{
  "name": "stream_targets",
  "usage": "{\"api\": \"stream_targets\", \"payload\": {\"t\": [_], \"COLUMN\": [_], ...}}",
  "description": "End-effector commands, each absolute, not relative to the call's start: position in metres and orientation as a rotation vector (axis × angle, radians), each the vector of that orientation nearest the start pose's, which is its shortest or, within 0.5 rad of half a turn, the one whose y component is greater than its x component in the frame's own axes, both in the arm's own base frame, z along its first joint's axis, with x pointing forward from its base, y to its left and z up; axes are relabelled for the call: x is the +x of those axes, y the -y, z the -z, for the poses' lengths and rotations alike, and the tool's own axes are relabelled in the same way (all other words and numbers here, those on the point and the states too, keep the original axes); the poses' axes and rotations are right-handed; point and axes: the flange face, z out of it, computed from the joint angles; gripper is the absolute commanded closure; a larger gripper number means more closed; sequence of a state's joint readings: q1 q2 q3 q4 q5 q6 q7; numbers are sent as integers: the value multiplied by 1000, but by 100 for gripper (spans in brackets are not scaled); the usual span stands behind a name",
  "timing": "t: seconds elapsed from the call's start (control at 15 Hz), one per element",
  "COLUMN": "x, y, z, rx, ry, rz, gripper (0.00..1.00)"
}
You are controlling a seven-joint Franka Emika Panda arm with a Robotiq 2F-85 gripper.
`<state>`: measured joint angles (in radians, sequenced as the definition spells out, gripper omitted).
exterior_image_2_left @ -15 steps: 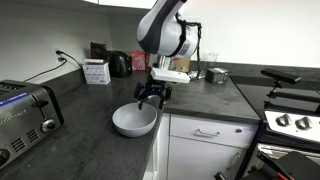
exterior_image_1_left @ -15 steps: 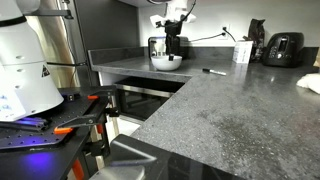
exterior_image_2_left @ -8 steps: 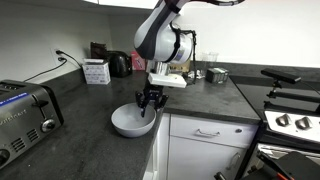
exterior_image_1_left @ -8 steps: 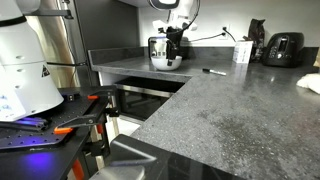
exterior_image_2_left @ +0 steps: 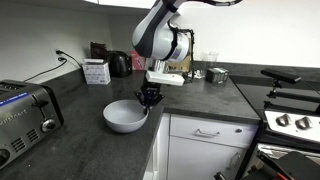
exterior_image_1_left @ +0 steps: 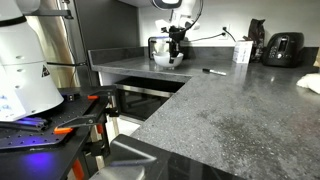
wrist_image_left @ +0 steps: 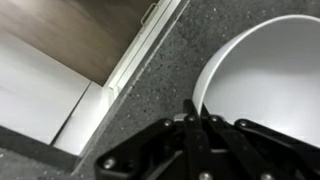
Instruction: Move the grey bowl to the right side of the counter
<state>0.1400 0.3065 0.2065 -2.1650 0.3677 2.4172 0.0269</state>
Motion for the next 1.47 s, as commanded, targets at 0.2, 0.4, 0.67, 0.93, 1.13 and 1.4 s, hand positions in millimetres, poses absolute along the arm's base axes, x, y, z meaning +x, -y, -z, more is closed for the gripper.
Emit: {"api": "stream_targets", "payload": {"t": [0.2,0.4,0.67,0.93,1.13,1.4], "x": [570,597,627,647,659,661], "y": [-193,-191,-203,-223,-232,-247], "z": [-264,-256,-245,-249,-251,-274], "rx": [-2854,-2906,-2941,-2946,-2975,-3026], "ry": [19,17,71,125,141,268], "rz": [-106,-96,-111,-124,-125,-21], "gripper": [99,99,99,99,99,65]}}
